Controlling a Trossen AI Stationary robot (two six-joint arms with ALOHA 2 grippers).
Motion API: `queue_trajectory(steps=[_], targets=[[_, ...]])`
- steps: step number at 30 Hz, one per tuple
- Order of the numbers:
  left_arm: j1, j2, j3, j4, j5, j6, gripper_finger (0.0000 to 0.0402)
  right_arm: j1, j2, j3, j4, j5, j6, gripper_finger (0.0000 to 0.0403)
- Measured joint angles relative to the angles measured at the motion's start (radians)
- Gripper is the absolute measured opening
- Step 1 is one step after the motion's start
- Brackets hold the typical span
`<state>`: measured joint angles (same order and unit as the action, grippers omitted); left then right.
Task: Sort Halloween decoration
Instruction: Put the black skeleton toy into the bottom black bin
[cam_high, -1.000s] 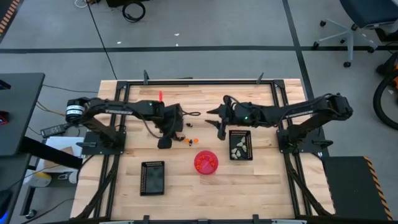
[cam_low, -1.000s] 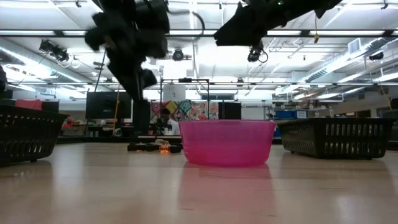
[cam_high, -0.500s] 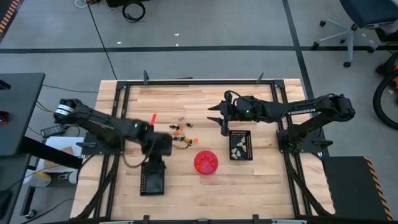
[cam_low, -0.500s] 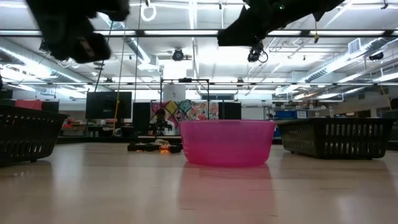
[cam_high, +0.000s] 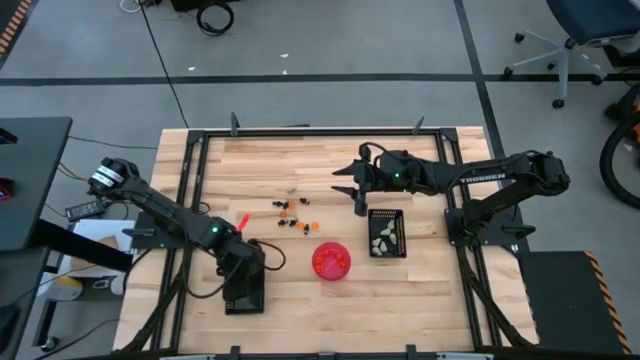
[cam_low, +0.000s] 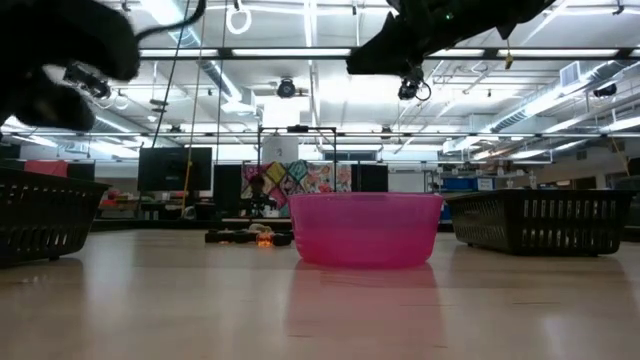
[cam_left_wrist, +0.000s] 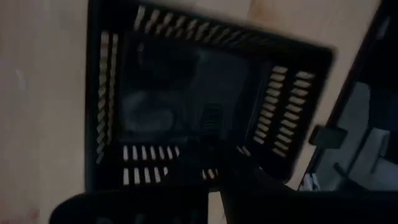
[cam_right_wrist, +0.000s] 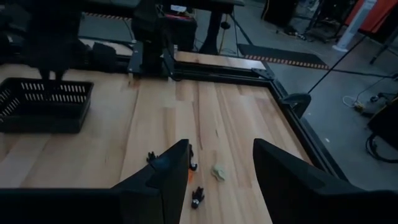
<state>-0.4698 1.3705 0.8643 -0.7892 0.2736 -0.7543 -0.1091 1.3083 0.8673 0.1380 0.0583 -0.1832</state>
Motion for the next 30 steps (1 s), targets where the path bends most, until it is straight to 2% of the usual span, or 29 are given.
queue_trajectory(steps=[6,11,14,23,30], targets=[[0.003,0.013,-0.078,0.151,0.03,-0.057,0.0009,-0.005,0.0,0.0,0.003,-0.001,0.003,0.0182],[0.013,0.059,-0.123,0.162,0.028,-0.097,0.0009,-0.005,0.0,0.0,0.003,-0.001,0.007,0.0182],[0.026,0.071,-0.132,0.156,-0.003,-0.106,0.0009,-0.005,0.0,0.0,0.002,-0.001,0.007,0.0182],[0.095,0.076,-0.134,0.058,-0.224,-0.148,0.0009,-0.005,0.0,0.0,0.002,-0.001,0.007,0.0182],[0.139,0.076,-0.134,0.062,-0.235,-0.059,0.0009,-0.005,0.0,0.0,0.001,-0.001,0.007,0.0182]])
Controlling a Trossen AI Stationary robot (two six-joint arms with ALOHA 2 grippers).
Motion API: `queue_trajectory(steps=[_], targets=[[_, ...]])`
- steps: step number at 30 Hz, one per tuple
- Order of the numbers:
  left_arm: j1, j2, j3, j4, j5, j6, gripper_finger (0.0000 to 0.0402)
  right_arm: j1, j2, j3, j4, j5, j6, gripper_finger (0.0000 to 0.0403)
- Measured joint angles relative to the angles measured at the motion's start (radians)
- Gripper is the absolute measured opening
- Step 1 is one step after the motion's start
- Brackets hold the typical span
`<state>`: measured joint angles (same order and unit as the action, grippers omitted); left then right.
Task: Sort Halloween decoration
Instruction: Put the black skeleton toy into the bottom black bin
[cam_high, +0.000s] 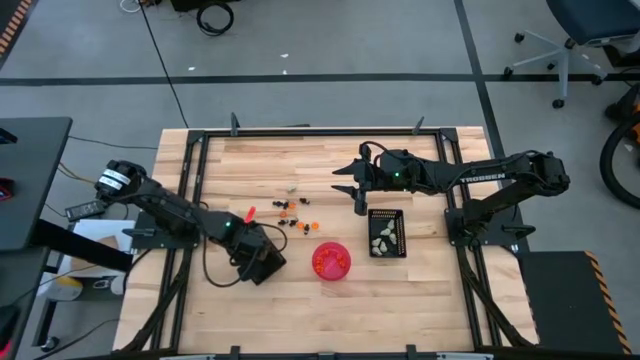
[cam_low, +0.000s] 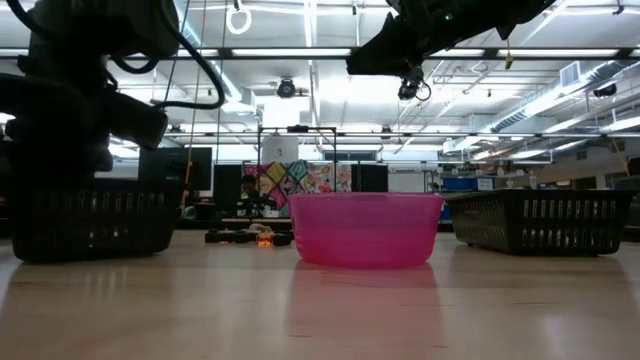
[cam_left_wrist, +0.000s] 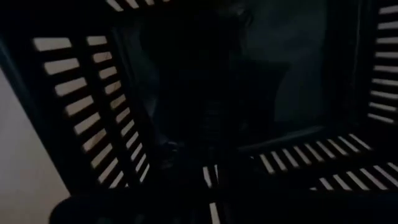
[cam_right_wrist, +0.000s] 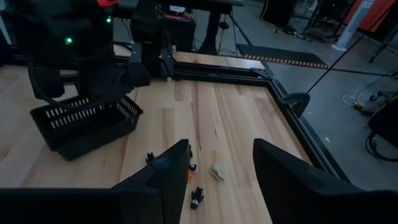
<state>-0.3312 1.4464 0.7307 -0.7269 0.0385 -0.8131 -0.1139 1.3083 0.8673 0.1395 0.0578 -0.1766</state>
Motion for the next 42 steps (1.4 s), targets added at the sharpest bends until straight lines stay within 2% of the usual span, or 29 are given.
queue_trajectory(steps=[7,12,15,17,19,23,28,34,37,42], targets=[[0.01,0.0,0.0,0.007,0.033,0.074,0.0021,0.0,0.0,0.0,0.0,0.0,-0.001,0.0182],[0.01,0.0,0.004,0.004,0.066,0.08,0.0086,0.0,0.0,0.0,0.0,0.0,0.0,0.0182],[0.016,0.0,0.031,-0.004,0.144,0.111,0.0124,0.0,0.0,0.0,0.0,0.001,-0.001,0.0182],[0.016,-0.004,0.06,-0.025,0.202,0.15,0.0139,0.0,0.0,0.0,0.0,0.001,-0.001,0.0182],[0.016,-0.01,0.102,-0.073,0.218,0.194,0.0145,0.0,0.0,0.0,0.0,0.001,-0.001,0.0182],[0.016,-0.024,0.167,-0.152,0.2,0.3,0.0148,0.0,0.0,0.0,0.0,0.001,0.001,0.0182],[0.039,-0.057,0.195,-0.16,0.092,0.337,0.0148,0.0,0.0,0.0,-0.007,0.002,0.001,0.0182],[0.166,-0.116,0.195,-0.141,-0.093,0.352,0.0148,0.0,0.0,-0.001,-0.005,0.001,0.044,0.0182],[0.262,-0.119,0.195,-0.082,-0.093,0.447,0.0148,0.0,0.0,-0.001,-0.008,0.001,0.046,0.0182],[0.434,-0.084,0.146,0.042,-0.023,0.596,0.0148,0.004,0.0,-0.001,-0.018,0.001,0.076,0.0182]])
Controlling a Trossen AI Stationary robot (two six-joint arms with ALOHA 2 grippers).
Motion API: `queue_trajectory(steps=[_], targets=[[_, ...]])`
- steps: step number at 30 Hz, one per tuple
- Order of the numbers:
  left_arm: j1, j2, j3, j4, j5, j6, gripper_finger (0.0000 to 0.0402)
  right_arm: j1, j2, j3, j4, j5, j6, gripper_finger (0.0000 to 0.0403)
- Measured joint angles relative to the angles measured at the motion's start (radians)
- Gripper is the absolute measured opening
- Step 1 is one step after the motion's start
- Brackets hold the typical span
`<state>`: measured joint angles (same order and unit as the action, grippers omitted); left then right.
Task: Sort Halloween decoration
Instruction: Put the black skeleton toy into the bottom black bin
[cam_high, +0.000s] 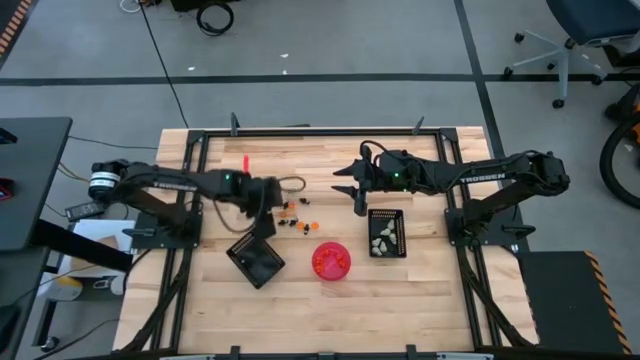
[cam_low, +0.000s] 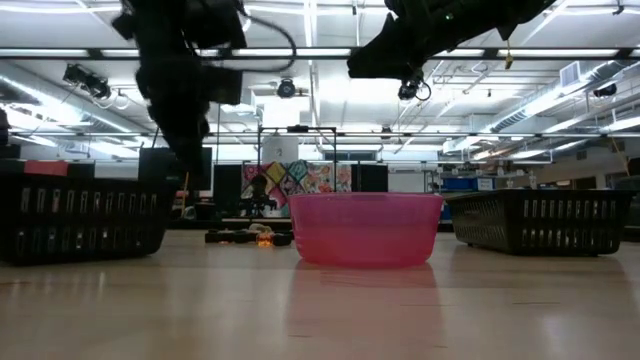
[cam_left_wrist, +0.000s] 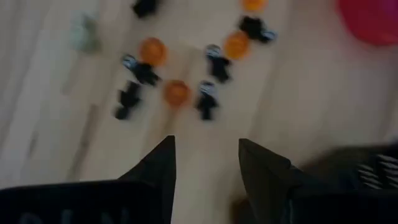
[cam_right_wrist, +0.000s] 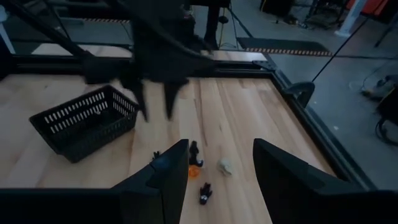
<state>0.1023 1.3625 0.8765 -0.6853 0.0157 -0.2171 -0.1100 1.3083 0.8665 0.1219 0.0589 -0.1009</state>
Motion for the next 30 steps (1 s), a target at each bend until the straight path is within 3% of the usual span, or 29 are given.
queue_trajectory(steps=[11,22,25,30], targets=[[0.198,0.143,-0.05,0.159,0.011,0.361,0.0142,0.064,0.0,0.0,-0.018,0.02,0.053,0.0182],[0.218,0.283,-0.045,0.222,0.016,0.424,0.014,0.077,0.0,0.0,-0.022,0.052,0.076,0.0182],[0.216,0.284,-0.045,0.222,0.014,0.438,0.0118,0.077,0.0,0.0,-0.022,0.052,0.076,0.0182],[0.216,0.283,-0.045,0.219,0.012,0.44,0.0033,0.077,0.0,0.0,-0.022,0.052,0.075,0.0182]])
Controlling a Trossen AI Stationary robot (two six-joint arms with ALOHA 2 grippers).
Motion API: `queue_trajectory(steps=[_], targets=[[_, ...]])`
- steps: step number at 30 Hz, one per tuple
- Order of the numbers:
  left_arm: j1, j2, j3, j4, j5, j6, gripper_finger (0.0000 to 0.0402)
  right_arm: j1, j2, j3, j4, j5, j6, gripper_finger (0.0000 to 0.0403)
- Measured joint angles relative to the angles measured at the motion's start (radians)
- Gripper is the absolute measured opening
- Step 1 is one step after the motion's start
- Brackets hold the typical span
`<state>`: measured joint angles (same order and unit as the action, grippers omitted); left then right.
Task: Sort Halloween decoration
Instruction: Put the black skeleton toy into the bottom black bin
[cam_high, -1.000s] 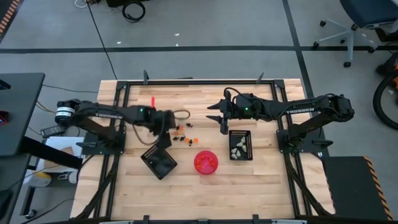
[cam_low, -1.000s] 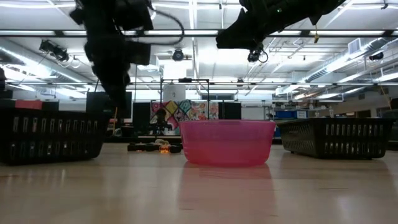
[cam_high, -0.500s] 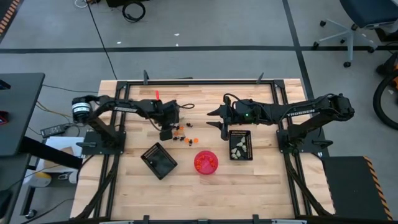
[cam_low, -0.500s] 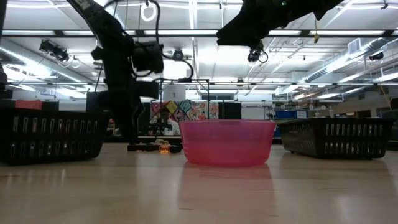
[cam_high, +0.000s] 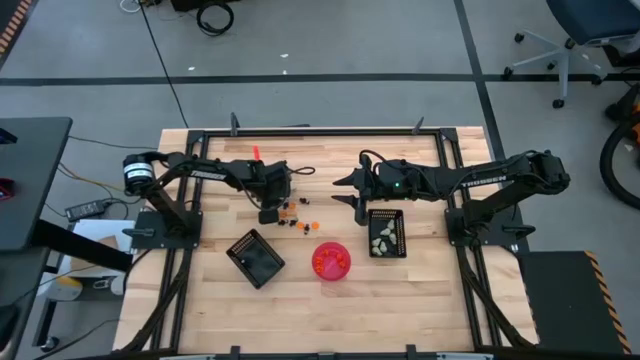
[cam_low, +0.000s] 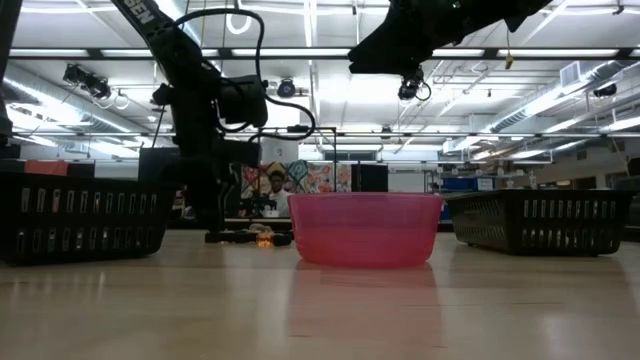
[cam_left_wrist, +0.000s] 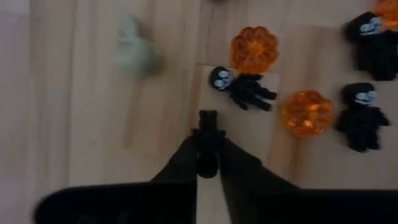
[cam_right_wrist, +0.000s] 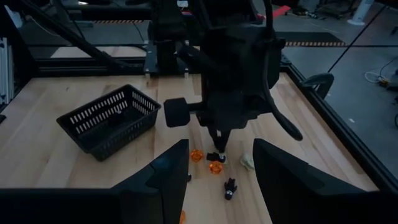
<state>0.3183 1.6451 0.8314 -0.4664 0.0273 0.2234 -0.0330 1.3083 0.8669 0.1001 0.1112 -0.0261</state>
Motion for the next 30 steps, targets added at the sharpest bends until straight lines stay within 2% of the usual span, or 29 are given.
queue_trajectory(steps=[2,9,14,17,22,26,30], targets=[[-0.001,0.0,-0.001,0.0,0.001,-0.01,0.0011,0.0,0.0,0.0,0.0,0.0,-0.001,0.0182],[0.01,-0.02,0.033,-0.093,0.035,-0.055,0.0007,-0.004,0.0,0.0,0.0,0.0,-0.013,0.0182],[0.016,-0.098,0.072,-0.137,0.059,-0.055,0.0005,-0.015,0.0,0.0,0.001,0.0,-0.03,0.0182],[0.014,-0.158,0.069,-0.173,0.118,-0.07,0.0005,-0.023,0.0,0.0,0.002,0.0,-0.032,0.0182],[-0.013,-0.27,0.071,-0.251,0.28,-0.162,0.0005,-0.027,0.0,0.0,0.002,0.0,-0.056,0.0182],[-0.087,-0.338,0.071,-0.318,0.397,-0.241,0.0005,-0.035,0.0,0.0,0.002,0.0,-0.07,0.0182],[-0.195,-0.352,0.071,-0.384,0.439,-0.322,0.0005,-0.047,0.0,0.0,0.002,0.0,-0.081,0.0182]])
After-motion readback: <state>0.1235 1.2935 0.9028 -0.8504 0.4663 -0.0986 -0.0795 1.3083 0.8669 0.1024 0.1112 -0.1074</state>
